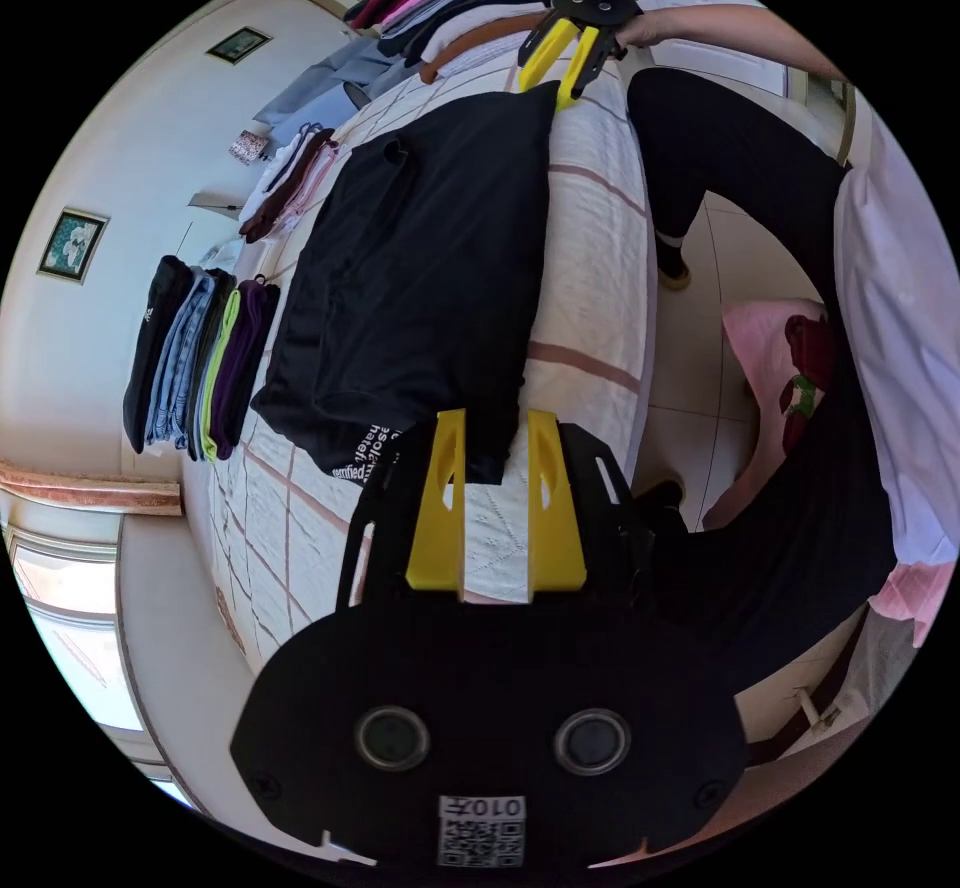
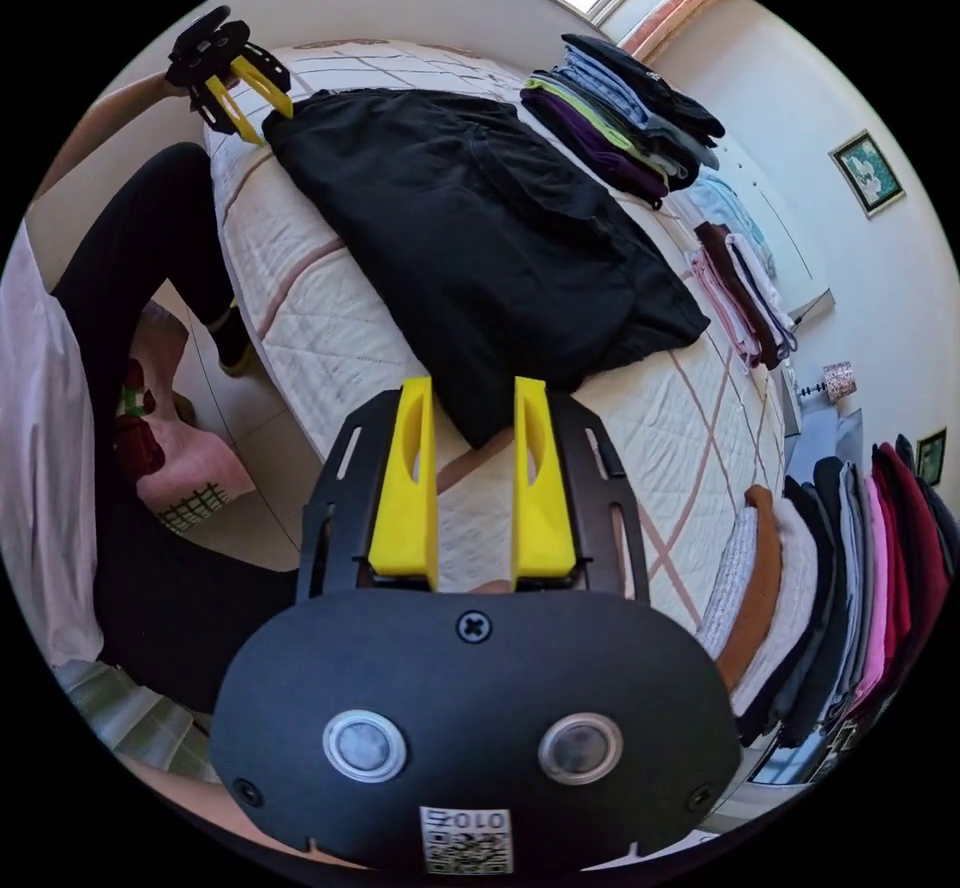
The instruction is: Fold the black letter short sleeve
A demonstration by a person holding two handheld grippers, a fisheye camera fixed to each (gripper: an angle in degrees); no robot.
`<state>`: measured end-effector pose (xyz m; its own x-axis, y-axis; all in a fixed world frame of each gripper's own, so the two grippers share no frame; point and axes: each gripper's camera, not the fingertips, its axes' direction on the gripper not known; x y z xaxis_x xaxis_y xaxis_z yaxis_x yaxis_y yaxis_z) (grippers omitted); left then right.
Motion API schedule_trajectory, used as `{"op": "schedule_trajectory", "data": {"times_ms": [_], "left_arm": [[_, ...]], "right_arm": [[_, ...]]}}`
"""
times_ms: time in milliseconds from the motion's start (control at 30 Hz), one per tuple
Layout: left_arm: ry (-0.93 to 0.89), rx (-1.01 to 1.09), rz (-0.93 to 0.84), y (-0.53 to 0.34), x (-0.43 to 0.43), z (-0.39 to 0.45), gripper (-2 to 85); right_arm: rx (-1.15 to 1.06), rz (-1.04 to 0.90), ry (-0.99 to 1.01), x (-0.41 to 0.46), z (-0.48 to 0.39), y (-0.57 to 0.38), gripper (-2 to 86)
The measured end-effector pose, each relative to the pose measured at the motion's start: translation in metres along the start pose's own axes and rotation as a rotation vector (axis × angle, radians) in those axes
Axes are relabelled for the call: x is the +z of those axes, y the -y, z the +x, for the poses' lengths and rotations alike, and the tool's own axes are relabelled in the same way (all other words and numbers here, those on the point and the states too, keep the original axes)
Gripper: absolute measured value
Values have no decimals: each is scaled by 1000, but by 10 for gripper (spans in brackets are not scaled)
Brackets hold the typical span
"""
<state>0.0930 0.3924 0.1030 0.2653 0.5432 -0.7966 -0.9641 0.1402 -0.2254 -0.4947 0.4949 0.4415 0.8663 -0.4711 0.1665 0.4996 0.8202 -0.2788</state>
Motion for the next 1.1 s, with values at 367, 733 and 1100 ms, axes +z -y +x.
{"op": "schedule_trajectory", "data": {"times_ms": [367,733,1100], "left_arm": [[-23,-128,-38,5,-83,-65,12],[-277,-27,-28,1,-184,-65,5],[-527,-135,31,39,-110,-389,12]], "right_arm": [[101,132,175,-81,59,3,47],[-43,-22,344,-120,45,-15,45],[113,-56,579,-46,283,85,46]]}}
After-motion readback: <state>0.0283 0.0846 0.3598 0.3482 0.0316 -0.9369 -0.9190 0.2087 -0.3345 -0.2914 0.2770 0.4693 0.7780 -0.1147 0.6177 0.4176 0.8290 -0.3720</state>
